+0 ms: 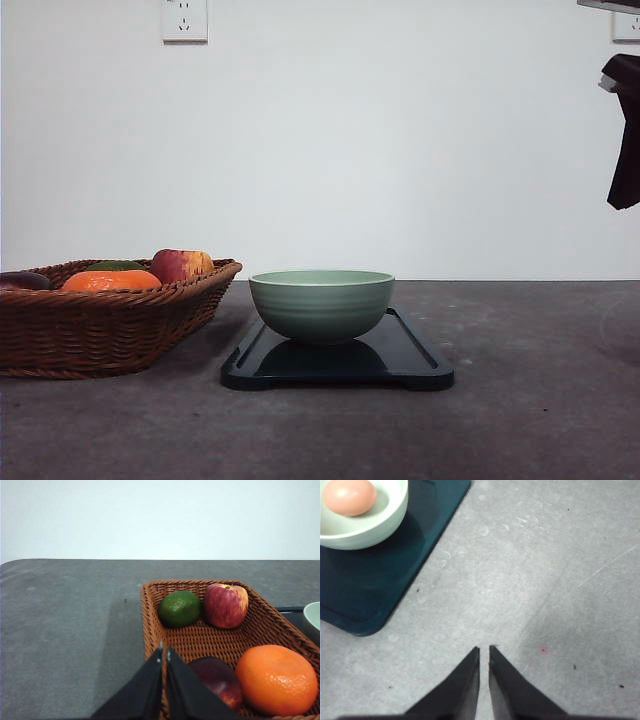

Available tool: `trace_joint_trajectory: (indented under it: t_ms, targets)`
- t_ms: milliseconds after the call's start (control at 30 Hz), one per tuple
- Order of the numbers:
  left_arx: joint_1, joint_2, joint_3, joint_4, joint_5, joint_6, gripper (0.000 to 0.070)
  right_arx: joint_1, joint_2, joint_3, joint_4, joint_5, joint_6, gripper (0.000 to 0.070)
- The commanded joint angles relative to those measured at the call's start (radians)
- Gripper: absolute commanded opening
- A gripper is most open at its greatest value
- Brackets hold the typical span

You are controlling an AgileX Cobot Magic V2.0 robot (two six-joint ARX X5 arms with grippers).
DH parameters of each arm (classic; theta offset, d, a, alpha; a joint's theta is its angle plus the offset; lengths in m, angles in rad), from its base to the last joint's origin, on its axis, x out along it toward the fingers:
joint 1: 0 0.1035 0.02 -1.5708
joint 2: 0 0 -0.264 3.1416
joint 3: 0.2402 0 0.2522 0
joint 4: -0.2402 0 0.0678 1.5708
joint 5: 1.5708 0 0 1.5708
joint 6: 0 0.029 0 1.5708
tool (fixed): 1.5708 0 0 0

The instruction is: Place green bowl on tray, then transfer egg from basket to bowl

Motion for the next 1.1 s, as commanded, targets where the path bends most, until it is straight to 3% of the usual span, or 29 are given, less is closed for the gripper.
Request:
trace_joint_trajectory:
  t_ms: [0,267,433,700,1067]
  targets:
    - [0.001,0.0,-0.019,0.012,-0.002,0.006,0.0,0.004,0.006,0.003,0.008,0.0,-0.003,0.0026]
    - [0.001,0.0,-0.019,0.012,-0.002,0.006,0.0,-0.014,-0.022,-0.001,0.032,0.0,-0.012,0.0026]
    - [0.001,0.0,-0.019,0.012,-0.002,0.006,0.0,-0.072,-0.131,-0.097,0.192,-0.001,-0.002,0.0026]
    - [0.001,0.0,-0.019,0.012,-0.002,0.006,0.0,-0.197,-0.415,-0.408,0.471,0.0,0.021,0.0026]
    - [0.001,0.0,-0.019,0.012,-0.002,0.006,0.0,-0.264,-0.787,-0.649,0.484,0.0,0.042,0.0026]
